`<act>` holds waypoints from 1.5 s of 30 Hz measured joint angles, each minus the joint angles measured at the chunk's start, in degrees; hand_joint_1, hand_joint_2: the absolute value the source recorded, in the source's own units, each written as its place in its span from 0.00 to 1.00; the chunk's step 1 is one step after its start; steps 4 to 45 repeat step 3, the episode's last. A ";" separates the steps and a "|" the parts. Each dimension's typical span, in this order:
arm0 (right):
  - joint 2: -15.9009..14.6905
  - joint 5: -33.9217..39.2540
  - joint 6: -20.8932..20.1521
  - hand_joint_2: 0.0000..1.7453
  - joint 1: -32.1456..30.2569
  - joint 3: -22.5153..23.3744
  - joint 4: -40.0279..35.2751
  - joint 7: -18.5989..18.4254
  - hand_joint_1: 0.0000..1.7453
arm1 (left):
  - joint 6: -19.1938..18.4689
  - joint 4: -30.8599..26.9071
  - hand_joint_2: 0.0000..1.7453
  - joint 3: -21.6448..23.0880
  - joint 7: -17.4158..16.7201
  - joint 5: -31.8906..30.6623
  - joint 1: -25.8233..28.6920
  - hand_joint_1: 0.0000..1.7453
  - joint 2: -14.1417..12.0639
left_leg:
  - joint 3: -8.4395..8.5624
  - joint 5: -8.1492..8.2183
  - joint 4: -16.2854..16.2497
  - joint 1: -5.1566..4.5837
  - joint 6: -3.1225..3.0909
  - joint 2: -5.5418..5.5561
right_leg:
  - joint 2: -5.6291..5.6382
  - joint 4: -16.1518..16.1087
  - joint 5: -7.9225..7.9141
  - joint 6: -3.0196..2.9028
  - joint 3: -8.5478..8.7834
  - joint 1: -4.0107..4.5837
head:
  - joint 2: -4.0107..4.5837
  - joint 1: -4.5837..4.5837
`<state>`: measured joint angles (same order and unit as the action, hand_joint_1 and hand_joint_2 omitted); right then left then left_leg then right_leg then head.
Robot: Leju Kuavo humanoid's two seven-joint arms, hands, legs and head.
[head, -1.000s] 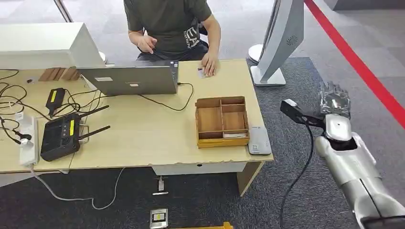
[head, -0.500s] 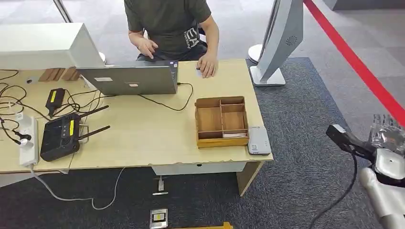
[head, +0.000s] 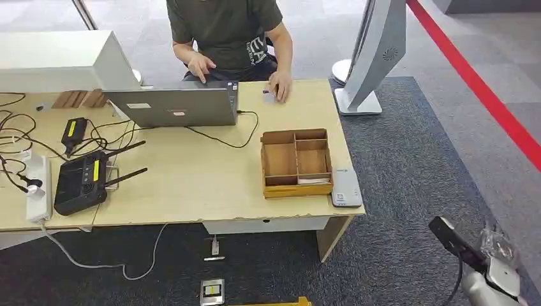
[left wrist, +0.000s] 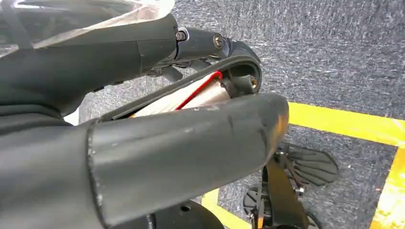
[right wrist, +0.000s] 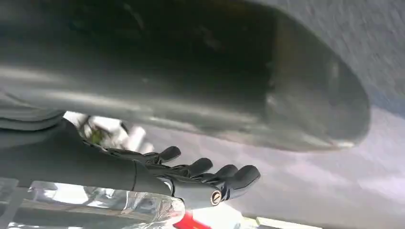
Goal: Pass the card to the sensor for recognition and then transmit it.
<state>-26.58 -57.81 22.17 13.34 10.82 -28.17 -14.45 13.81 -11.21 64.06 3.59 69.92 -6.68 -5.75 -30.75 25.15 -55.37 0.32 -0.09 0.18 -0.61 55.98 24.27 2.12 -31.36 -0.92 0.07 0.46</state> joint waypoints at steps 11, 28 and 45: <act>1.49 1.38 1.33 0.00 -1.93 1.07 3.17 1.11 0.00 | 0.11 0.00 0.00 -0.15 0.44 0.02 0.00 0.00 0.07 | 0.01 0.02 0.01 -0.01 0.02 0.00 | 0.02 -0.01 0.01 -0.01 -0.09 -0.02 | 0.00 -0.04; 1.49 1.38 1.33 0.00 -1.93 1.07 3.17 1.11 0.00 | 0.11 0.00 0.00 -0.15 0.44 0.02 0.00 0.00 0.07 | 0.01 0.02 0.01 -0.01 0.02 0.00 | 0.02 -0.01 0.01 -0.01 -0.09 -0.02 | 0.00 -0.04; 1.49 1.38 1.33 0.00 -1.93 1.07 3.17 1.11 0.00 | 0.11 0.00 0.00 -0.15 0.44 0.02 0.00 0.00 0.07 | 0.01 0.02 0.01 -0.01 0.02 0.00 | 0.02 -0.01 0.01 -0.01 -0.09 -0.02 | 0.00 -0.04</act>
